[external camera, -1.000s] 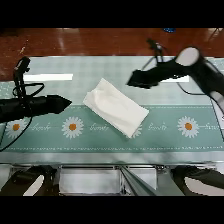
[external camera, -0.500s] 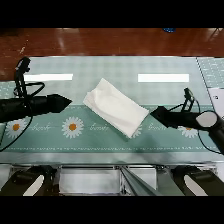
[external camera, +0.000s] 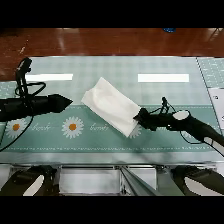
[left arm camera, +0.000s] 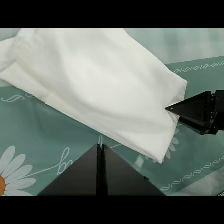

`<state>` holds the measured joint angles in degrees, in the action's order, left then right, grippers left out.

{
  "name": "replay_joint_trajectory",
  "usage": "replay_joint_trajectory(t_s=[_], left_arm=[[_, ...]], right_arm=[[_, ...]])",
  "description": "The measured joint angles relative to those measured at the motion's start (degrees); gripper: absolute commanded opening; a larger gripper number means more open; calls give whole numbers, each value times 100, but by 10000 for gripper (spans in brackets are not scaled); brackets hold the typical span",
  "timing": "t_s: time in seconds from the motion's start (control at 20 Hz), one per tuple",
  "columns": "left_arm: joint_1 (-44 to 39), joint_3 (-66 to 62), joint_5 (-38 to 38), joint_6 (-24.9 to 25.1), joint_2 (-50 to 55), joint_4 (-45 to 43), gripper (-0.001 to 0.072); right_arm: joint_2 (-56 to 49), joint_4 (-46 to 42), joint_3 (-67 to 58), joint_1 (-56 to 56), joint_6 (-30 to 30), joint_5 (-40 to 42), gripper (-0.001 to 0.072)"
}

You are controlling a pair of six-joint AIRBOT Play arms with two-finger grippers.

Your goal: Fold the shirts.

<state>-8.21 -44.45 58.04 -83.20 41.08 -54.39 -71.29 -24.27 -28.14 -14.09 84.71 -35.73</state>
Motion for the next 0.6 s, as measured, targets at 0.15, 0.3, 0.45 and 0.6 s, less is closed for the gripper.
replay_joint_trajectory(t_s=[0.15, 0.3, 0.45, 0.6], left_arm=[[0, 0, -4, 0, 15, 0, 17], [0, 0, 0, -2, 42, 0, 17], [0, 0, -2, 0, 57, 0, 17], [0, 0, -2, 0, 59, 0, 17]], right_arm=[[-439, 278, -658, -31, -675, -439, 19], [-634, 284, -1770, -42, -979, -807, 19], [-708, -236, -3303, 24, -758, -1102, 19], [-730, -1237, -4874, 326, -50, -1558, 19]])
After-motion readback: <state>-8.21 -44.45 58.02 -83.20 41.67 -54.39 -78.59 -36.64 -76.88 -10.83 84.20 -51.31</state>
